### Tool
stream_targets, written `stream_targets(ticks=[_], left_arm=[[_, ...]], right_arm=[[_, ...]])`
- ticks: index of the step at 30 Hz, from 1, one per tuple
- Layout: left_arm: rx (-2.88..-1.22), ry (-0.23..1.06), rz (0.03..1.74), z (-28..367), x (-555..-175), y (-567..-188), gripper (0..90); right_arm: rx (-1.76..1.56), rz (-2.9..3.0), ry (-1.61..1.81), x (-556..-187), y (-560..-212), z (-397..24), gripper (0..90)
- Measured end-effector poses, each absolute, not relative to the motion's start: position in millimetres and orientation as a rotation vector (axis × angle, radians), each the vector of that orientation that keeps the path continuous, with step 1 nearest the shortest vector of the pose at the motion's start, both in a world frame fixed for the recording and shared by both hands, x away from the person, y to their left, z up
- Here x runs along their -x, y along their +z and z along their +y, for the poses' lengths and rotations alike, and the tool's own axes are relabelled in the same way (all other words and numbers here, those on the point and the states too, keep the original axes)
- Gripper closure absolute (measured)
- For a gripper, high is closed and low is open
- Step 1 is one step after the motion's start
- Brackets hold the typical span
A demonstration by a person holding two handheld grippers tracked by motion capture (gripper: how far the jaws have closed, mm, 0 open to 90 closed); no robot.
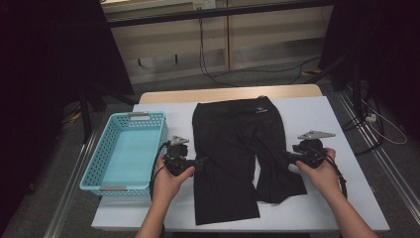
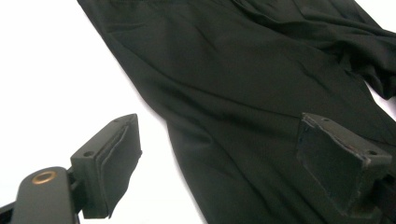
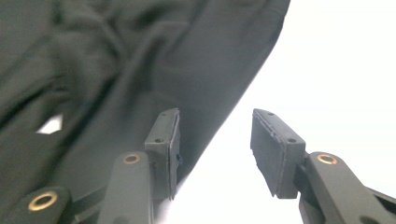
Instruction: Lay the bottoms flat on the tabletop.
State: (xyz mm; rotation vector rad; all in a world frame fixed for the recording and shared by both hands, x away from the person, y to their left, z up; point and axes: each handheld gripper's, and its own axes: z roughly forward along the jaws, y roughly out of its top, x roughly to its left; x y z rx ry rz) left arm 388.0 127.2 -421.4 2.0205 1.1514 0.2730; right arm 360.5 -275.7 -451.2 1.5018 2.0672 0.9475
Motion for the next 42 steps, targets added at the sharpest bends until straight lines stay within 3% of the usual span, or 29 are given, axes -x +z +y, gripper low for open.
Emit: stream_targets(ticks=[3,5,8,24,26,31,35,42], left_arm=[[-2.022,0.275,1.148,128,-387,-420,14.7],[-2.028,0.276,1.144,128,-387,-420,14.6],[-2.029,0.270,1.138,126,-387,-420,14.6],[-2.032,0.258,1.126,120,-386,-420,14.6],[-2.029,0.260,1.126,120,-385,-420,14.6],[-2.021,0.259,1.122,119,-385,-419,14.6],[-2.022,0.265,1.110,117,-384,-416,14.6],[-2.035,0.251,1.089,114,-383,-415,14.6]], right_arm=[[-1.516,2.054,0.909,-368,-459,-270,56.7],[-1.472,2.105,0.934,-368,-458,-267,79.7],[-1.436,2.135,0.948,-368,-459,-265,89.9],[-1.550,1.885,0.946,-414,-441,-327,89.4],[-1.561,1.884,0.930,-416,-445,-328,76.3],[-1.541,1.923,0.895,-406,-450,-323,61.0],[-1.506,1.964,0.911,-387,-446,-316,56.1],[-1.396,2.099,1.017,-347,-438,-288,57.3]])
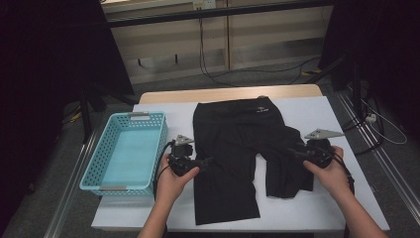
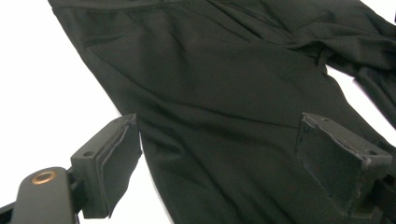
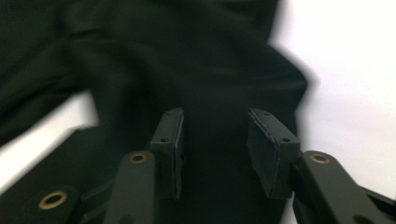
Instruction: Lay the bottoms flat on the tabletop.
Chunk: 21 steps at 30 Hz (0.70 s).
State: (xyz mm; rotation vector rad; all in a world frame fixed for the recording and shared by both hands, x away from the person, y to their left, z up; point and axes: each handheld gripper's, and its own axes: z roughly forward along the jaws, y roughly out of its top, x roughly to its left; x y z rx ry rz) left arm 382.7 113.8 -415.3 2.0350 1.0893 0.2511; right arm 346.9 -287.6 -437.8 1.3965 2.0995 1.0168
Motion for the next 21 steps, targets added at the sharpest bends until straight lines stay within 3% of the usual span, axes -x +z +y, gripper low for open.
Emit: stream_targets(ticks=[8,12,14,18,21], left_arm=[[-2.011,0.269,1.092,117,-381,-410,14.6],[-2.007,0.268,1.097,121,-382,-409,14.6],[-2.000,0.272,1.101,121,-383,-409,14.6],[-2.010,0.267,1.087,119,-383,-409,14.6],[-2.019,0.262,1.081,117,-382,-409,14.6]], right_arm=[[-1.244,2.304,0.949,-336,-453,-231,63.5],[-1.214,2.288,0.928,-346,-452,-224,85.6],[-1.228,2.276,0.951,-351,-451,-223,87.3],[-1.258,2.201,1.049,-360,-443,-223,84.3],[-1.310,2.242,1.006,-363,-449,-221,61.4]])
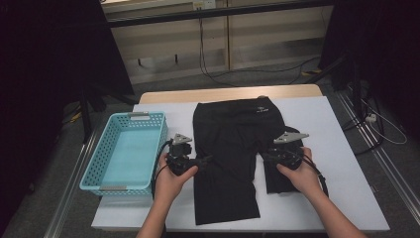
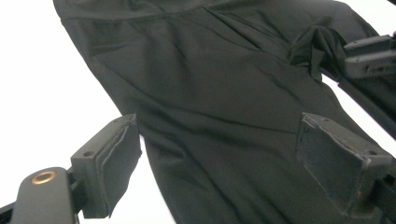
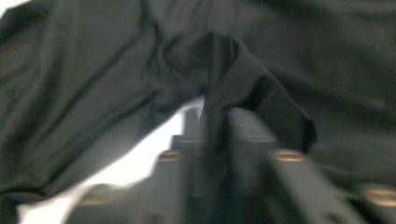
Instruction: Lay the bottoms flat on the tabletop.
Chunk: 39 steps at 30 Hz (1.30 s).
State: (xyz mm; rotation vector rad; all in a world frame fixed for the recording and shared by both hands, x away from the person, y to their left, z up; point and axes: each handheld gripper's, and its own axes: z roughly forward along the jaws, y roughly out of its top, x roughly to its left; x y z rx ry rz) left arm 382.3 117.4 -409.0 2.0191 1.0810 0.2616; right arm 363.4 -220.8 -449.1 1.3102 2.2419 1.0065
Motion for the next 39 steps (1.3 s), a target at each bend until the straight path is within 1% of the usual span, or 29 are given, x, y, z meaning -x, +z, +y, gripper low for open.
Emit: stream_targets(ticks=[2,4,5,9,11,12,14,17,19,23,24,25,26,27,28,31,35,38,39], left_arm=[[-2.020,0.263,1.079,118,-383,-409,14.6],[-2.010,0.265,1.085,117,-383,-409,14.6],[-2.016,0.258,1.082,117,-384,-410,14.6],[-2.013,0.251,1.078,114,-384,-411,14.5],[-2.021,0.240,1.069,113,-384,-410,14.5],[-2.021,0.245,1.068,112,-384,-410,14.5],[-2.020,0.236,1.061,110,-384,-410,14.4],[-2.013,0.230,1.059,105,-384,-410,14.4],[-2.020,0.225,1.046,102,-384,-409,14.4],[-2.023,0.222,1.032,98,-384,-409,14.4],[-2.034,0.219,1.026,98,-384,-409,14.4],[-2.036,0.222,1.028,98,-384,-409,14.4],[-2.033,0.220,1.029,97,-384,-410,14.4],[-2.035,0.218,1.028,97,-384,-410,14.4],[-2.029,0.222,1.031,96,-384,-410,14.4],[-2.035,0.222,1.024,95,-384,-410,14.4],[-2.031,0.228,1.024,98,-384,-408,14.4],[-2.024,0.229,1.030,96,-384,-409,14.3],[-2.025,0.222,1.028,95,-384,-409,14.3]], right_arm=[[-1.295,2.233,1.026,-359,-448,-223,54.3],[-1.296,2.217,1.054,-353,-442,-228,43.6],[-1.298,2.210,1.054,-350,-440,-230,40.8],[-1.301,2.175,1.093,-330,-430,-248,38.8],[-1.308,2.164,1.064,-323,-429,-257,41.1],[-1.319,2.155,1.053,-318,-430,-264,43.7],[-1.339,2.157,1.002,-308,-432,-277,51.9],[-1.379,2.145,0.944,-298,-436,-290,56.0],[-1.412,2.150,0.920,-292,-441,-298,56.9],[-1.434,2.160,0.845,-290,-447,-303,63.4],[-1.448,2.170,0.846,-290,-449,-305,67.5],[-1.456,2.166,0.874,-291,-451,-306,69.4],[-1.455,2.164,0.884,-291,-451,-307,74.4],[-1.447,2.169,0.886,-292,-451,-308,85.3],[-1.429,2.183,0.886,-292,-451,-308,89.3],[-1.393,2.172,0.876,-296,-447,-309,90.0],[-1.380,2.095,0.892,-297,-429,-316,89.9],[-1.376,2.072,0.837,-296,-426,-319,87.4],[-1.372,2.070,0.827,-296,-428,-320,85.3]])
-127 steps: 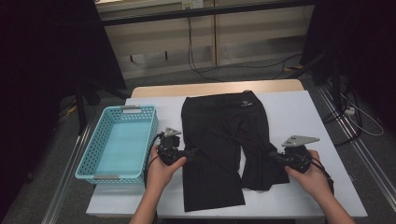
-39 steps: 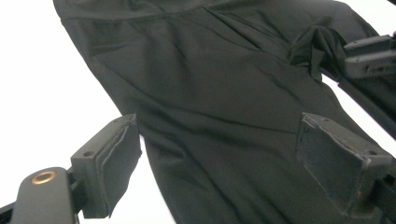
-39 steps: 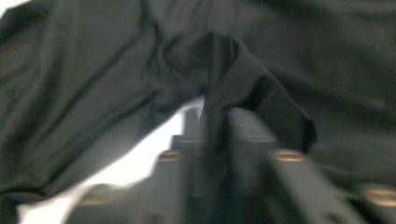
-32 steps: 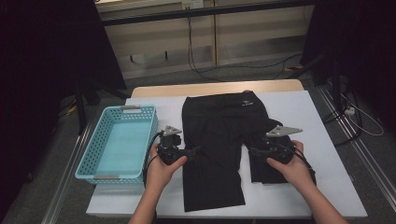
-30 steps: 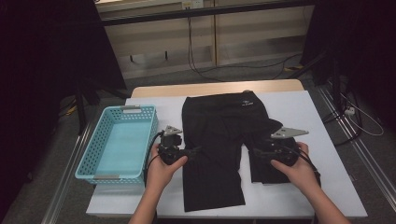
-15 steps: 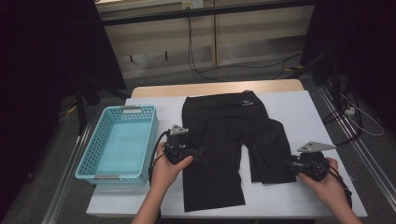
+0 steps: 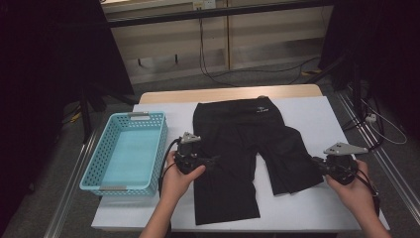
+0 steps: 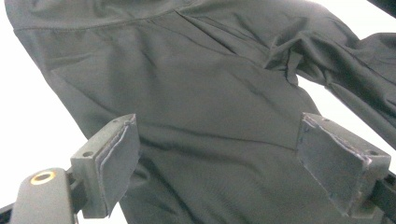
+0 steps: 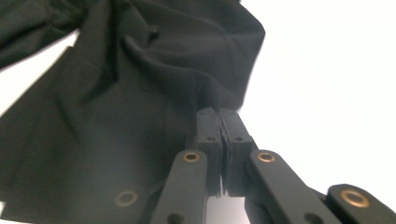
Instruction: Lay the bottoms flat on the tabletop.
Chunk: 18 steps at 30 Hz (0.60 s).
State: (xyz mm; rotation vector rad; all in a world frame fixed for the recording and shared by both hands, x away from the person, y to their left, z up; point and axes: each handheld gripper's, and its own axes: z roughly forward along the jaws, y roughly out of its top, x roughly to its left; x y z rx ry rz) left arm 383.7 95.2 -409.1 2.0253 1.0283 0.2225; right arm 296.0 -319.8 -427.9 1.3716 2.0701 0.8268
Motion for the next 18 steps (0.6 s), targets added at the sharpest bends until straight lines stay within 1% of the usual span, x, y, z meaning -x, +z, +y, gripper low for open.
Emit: stream_targets(ticks=[1,3,4,6,10,13,14,15,18], left_arm=[[-2.034,0.222,1.023,95,-384,-409,14.4],[-2.032,0.217,1.019,93,-383,-408,14.3],[-2.032,0.215,1.018,93,-382,-408,14.3],[-2.040,0.210,1.006,92,-382,-407,14.3],[-2.041,0.215,1.010,89,-382,-410,14.2],[-2.049,0.217,1.004,87,-381,-411,14.2],[-2.048,0.233,1.012,86,-380,-411,14.2],[-2.054,0.214,1.002,87,-380,-410,14.2],[-2.048,0.221,1.007,88,-380,-409,14.2]], right_arm=[[-1.381,2.063,0.808,-296,-430,-321,82.6],[-1.395,2.055,0.788,-296,-434,-324,81.1],[-1.405,2.051,0.799,-296,-434,-324,77.9],[-1.396,2.030,0.833,-293,-432,-322,68.3],[-1.335,2.067,0.932,-285,-426,-308,60.6],[-1.307,2.118,1.005,-282,-427,-290,62.6],[-1.286,2.147,1.022,-282,-427,-283,64.7],[-1.260,2.175,1.032,-282,-428,-275,67.4],[-1.210,2.268,1.082,-284,-432,-253,75.6]])
